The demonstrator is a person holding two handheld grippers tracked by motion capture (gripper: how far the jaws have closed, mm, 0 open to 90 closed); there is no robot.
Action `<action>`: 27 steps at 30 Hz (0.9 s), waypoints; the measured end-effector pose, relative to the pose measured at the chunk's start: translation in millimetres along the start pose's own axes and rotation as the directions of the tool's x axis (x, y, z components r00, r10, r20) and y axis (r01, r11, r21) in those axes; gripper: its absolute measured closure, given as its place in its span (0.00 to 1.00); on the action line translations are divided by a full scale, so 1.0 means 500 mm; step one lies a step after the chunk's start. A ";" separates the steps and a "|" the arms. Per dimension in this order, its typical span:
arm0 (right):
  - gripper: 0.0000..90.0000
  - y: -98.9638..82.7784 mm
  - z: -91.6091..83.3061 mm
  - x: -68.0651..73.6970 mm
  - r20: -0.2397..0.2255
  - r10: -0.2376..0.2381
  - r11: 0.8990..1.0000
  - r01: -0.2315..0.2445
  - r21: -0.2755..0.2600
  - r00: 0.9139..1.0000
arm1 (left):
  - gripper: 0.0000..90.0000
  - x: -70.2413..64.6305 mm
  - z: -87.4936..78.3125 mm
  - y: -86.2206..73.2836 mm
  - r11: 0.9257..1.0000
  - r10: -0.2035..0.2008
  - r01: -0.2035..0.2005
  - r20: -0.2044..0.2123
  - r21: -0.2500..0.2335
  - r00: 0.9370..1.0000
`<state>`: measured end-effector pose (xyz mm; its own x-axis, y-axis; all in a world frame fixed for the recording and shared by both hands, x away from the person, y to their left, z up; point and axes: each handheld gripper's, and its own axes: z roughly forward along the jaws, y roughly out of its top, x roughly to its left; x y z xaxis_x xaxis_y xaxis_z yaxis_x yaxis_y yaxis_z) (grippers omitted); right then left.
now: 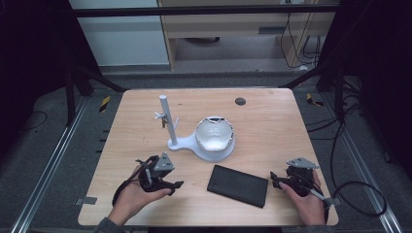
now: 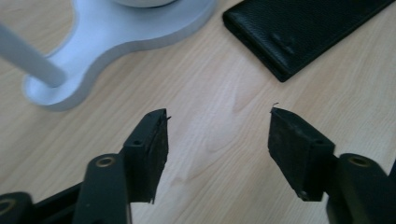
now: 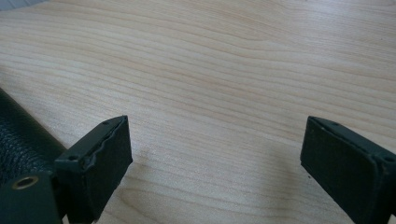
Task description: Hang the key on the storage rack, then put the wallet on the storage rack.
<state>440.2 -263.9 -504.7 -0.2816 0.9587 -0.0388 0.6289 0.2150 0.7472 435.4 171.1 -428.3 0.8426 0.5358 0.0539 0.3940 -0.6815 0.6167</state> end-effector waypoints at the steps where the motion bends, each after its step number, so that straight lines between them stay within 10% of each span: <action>1: 0.10 0.000 0.001 0.000 0.000 -0.001 1.000 0.001 0.002 1.000 | 0.50 -0.004 0.007 0.001 1.000 0.002 -0.002 0.004 -0.003 1.000; 16: 0.13 0.002 -0.003 0.001 -0.001 -0.010 1.000 0.010 -0.005 1.000 | 0.91 -0.023 0.072 0.025 0.999 0.043 -0.042 0.127 -0.006 0.991; 27: 0.14 0.001 -0.002 -0.001 -0.001 -0.016 1.000 0.016 0.000 1.000 | 1.00 -0.031 0.100 0.041 0.997 0.067 -0.071 0.166 0.021 0.984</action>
<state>439.9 -264.3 -503.4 -0.2923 0.9550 -0.0501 0.6243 0.2303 0.7465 448.5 123.9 -456.0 0.9163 0.3988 -0.0360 0.3403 -0.7281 0.5950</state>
